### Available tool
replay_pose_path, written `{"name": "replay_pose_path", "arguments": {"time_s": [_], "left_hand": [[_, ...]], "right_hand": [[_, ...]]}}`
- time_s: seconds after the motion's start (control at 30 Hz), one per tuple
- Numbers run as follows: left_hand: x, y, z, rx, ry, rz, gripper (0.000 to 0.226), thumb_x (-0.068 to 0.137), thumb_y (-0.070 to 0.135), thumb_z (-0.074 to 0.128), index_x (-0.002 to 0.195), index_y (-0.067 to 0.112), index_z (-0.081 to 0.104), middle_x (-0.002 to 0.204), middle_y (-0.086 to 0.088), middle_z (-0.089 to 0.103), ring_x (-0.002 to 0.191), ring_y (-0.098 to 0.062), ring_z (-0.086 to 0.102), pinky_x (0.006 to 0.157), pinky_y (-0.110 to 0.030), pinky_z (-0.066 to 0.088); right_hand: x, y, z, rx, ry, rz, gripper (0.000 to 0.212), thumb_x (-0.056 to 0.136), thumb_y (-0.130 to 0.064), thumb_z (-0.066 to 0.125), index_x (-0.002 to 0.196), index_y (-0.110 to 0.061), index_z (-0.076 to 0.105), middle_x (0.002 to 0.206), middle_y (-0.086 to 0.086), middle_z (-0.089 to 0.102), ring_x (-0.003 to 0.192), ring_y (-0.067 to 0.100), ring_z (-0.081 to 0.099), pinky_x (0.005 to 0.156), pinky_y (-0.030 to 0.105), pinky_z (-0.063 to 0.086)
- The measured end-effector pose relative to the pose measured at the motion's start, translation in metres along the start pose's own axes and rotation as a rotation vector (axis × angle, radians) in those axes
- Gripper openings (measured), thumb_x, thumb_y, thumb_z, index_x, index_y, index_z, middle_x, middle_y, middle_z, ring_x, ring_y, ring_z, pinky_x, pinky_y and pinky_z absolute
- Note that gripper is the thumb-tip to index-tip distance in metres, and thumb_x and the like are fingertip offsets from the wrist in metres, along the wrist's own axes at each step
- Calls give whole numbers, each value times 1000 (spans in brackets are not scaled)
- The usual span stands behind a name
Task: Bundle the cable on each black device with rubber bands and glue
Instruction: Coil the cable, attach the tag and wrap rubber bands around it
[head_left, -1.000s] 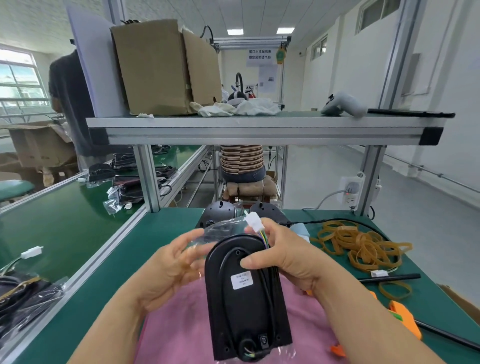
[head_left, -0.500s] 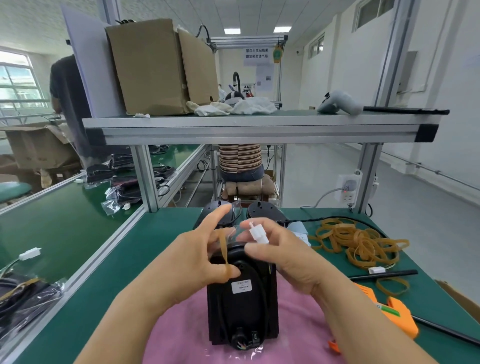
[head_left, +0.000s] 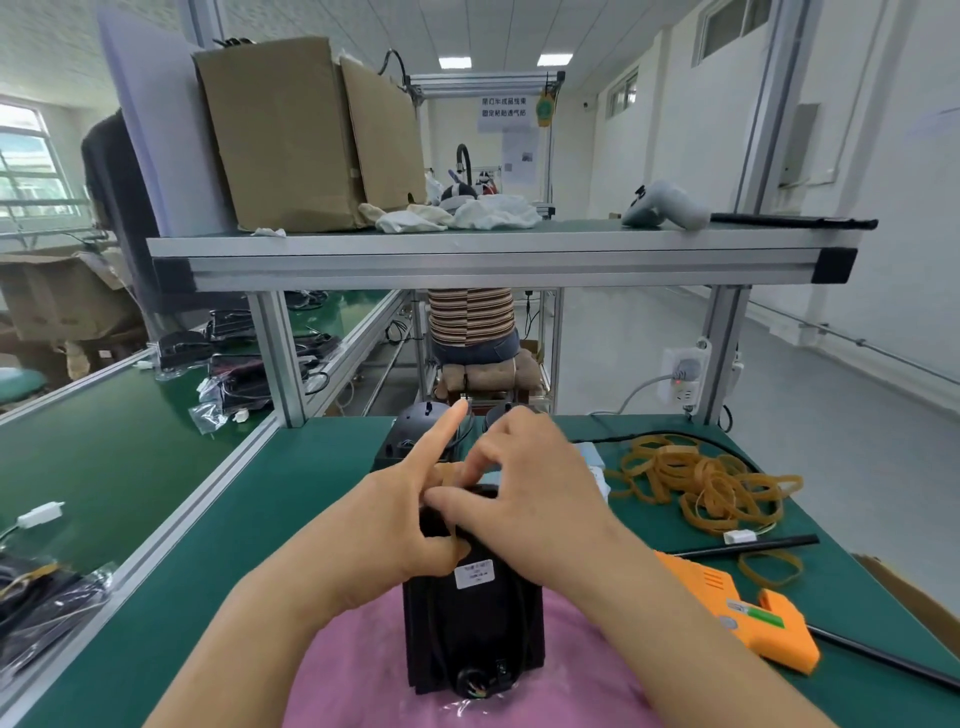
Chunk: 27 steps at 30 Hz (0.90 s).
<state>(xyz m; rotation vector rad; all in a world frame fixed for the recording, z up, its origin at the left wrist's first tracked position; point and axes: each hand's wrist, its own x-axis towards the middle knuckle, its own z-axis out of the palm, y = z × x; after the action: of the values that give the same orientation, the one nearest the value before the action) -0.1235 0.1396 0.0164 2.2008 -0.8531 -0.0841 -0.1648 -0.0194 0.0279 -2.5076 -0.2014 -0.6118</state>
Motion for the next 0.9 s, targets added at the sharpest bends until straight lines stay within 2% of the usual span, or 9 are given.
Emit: {"name": "replay_pose_path", "arguments": {"time_s": [0.1,0.23,0.33,0.4,0.5,0.57,0.67,0.77,0.9], "left_hand": [[-2,0,0,-41,-1,-10,112,73,9,67,139,71,1,73,16,60,59,-3,50,63,-15,48],[-4,-1,-1,-32,25,-4,113,74,13,70,138,73,-1,99,28,68,60,3,55,68,-9,47],[-5,-3,2,5,60,9,112,76,21,74,135,75,-3,104,33,64,76,8,59,77,-1,40],[-5,-3,5,11,59,13,109,79,22,74,137,73,-4,107,34,64,89,7,59,81,-1,39],[-4,-1,5,-26,36,21,104,82,22,70,142,67,-2,119,39,59,94,5,62,82,-4,43],[-4,0,4,-19,23,29,103,81,23,68,141,69,-2,120,42,57,98,2,63,84,-9,47],[-5,1,4,1,15,33,103,81,22,67,140,71,-2,122,44,54,108,5,60,89,-15,46],[-6,0,4,18,16,34,102,83,24,68,140,71,-2,123,44,54,110,7,58,88,-13,44],[-7,-3,4,27,20,35,100,83,24,67,140,71,-1,123,45,53,110,8,57,87,-9,43]], "right_hand": [[8,-16,3,-125,-123,70,38,70,-58,67,86,-24,63,98,-5,48,99,15,46,85,38,44],[14,-25,0,-137,-223,122,30,82,-47,63,95,-20,64,106,1,48,104,20,49,89,45,47],[14,-27,-2,-165,-177,137,21,87,-35,54,96,-18,63,108,0,49,107,21,49,96,46,43],[15,-24,-6,-246,-133,127,15,88,-31,53,94,-19,60,105,-2,47,107,20,48,101,47,39],[17,-12,-13,-292,-110,148,10,86,-27,55,93,-22,60,103,-4,48,104,19,50,102,49,37],[17,1,-20,-268,-94,175,6,84,-23,57,84,-28,57,102,-7,48,99,16,50,100,49,39],[18,24,-31,-166,-81,256,23,80,-15,59,72,-32,47,100,-12,45,94,14,49,95,47,44],[18,40,-28,-68,-60,291,27,74,-4,58,64,-29,55,102,-10,54,93,17,56,85,43,51],[21,55,-13,-70,-65,327,38,71,2,53,49,-28,60,124,-6,63,112,21,59,92,39,49]]}}
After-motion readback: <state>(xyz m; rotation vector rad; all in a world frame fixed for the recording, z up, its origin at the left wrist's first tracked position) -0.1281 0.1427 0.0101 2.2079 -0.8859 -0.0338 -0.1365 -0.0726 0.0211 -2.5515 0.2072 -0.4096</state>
